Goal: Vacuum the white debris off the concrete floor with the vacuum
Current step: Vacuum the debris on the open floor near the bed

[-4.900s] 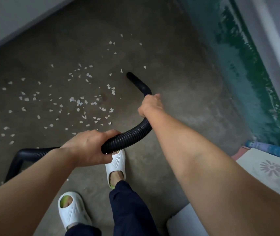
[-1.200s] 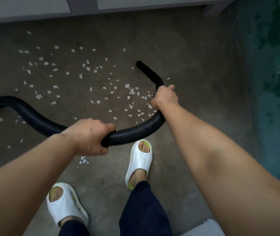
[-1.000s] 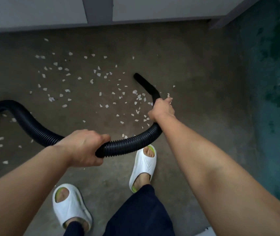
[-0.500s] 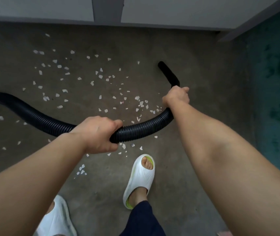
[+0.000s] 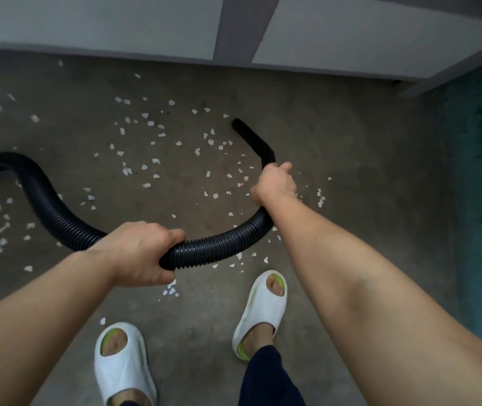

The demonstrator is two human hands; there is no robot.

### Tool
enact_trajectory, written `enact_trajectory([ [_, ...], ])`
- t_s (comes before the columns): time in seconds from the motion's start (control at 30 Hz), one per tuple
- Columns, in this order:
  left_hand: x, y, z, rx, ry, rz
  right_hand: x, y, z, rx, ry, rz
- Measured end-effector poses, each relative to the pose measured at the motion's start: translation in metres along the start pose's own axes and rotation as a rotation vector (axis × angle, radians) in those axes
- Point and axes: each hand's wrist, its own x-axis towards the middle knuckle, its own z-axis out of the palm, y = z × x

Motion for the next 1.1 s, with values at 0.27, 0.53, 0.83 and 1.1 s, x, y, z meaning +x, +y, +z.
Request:
enact_trajectory([
  [0.27,-0.044,-0.048,0.008,-0.023,0.029,-0.058,-0.020,-0.075,0.012,-0.076,0.042,-0.111],
  [0.53,-0.073,-0.080,0.002,-0.006,0.073,-0.070,-0.039,-0.095,0.016,0.001,0.013,0.070],
  [0.83,-0.052,-0.086,-0.003,-0.045,0.125,-0.037,-0.014,-0.097,0.011,-0.031,0.058,0.137],
  [1.1,-0.067,-0.096,-0.026,-0.075,0.027,-0.069,-0.028,-0.123,-0.004,-0.095,-0.026,0.040],
])
